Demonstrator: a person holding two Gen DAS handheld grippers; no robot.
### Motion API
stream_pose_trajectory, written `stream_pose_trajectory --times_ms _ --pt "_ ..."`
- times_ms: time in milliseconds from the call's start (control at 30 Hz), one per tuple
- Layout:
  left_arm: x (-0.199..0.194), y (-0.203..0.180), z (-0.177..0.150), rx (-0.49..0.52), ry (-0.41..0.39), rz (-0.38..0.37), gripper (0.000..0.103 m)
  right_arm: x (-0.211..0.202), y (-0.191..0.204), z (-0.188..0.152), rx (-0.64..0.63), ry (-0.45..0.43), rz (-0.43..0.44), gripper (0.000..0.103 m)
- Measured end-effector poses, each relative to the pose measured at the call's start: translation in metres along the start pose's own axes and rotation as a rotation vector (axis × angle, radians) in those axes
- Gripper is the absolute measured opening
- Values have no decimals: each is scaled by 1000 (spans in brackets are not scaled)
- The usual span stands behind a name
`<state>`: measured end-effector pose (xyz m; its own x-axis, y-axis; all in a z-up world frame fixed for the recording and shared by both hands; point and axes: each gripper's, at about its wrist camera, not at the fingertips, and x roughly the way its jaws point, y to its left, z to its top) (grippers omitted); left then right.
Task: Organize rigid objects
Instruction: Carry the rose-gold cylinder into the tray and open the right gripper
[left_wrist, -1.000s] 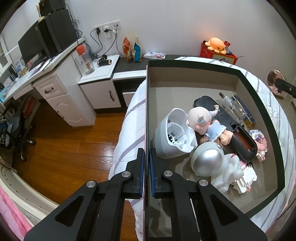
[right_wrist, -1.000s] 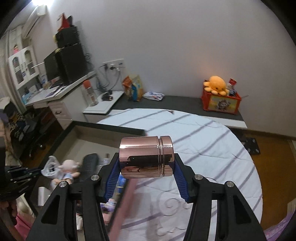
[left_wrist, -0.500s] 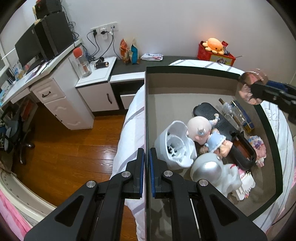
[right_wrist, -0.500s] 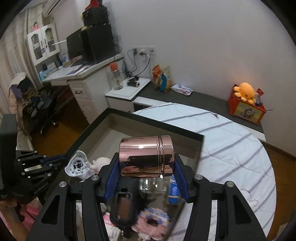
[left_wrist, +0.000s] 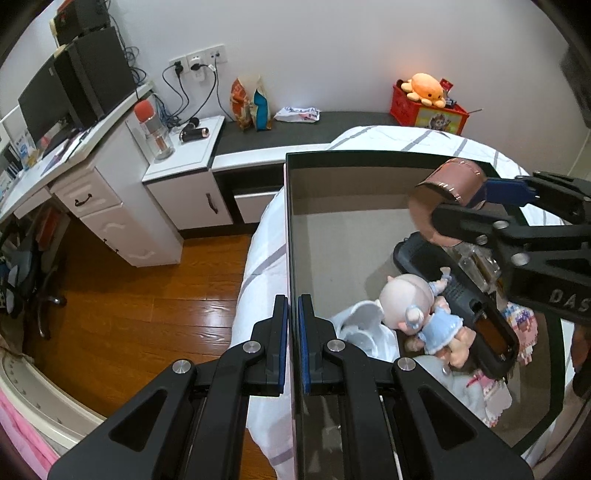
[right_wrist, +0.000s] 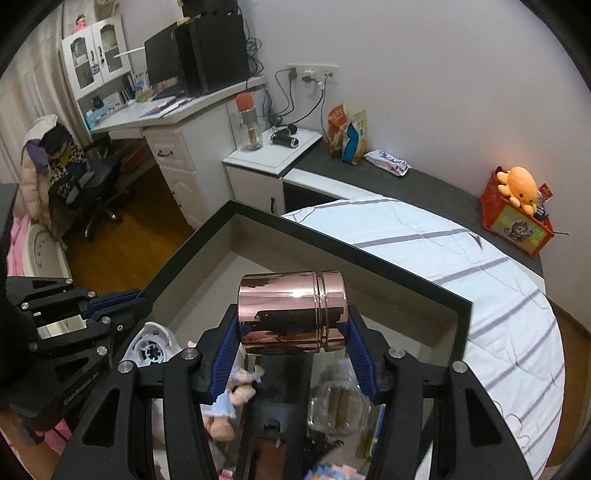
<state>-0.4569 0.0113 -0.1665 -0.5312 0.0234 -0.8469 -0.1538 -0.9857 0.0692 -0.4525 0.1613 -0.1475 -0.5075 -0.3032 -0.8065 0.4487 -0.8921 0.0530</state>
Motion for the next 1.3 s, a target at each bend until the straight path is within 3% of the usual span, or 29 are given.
stream_pose_trajectory --times_ms 333,600,733,800,900,1133,1300 --pt "5 3 -2 -9 3 -2 5 32 17 10 -27 61 44 56" --pt "9 3 -7 -11 13 -6 6 36 15 8 0 56 61 57" --pt "9 4 -9 -12 14 -8 6 14 8 11 33 -5 65 59" --pt "8 4 -11 -10 15 -10 6 -3 1 10 45 -43 44 68" --pt "5 4 -15 -10 10 -15 6 -29 -11 5 64 -94 11 70" --pt "-1 6 -21 -10 8 -22 6 -107 -62 -48 219 -243 -105 79" --pt "-4 6 -27 -20 12 -22 6 -133 -93 -86 315 -267 -166 79"
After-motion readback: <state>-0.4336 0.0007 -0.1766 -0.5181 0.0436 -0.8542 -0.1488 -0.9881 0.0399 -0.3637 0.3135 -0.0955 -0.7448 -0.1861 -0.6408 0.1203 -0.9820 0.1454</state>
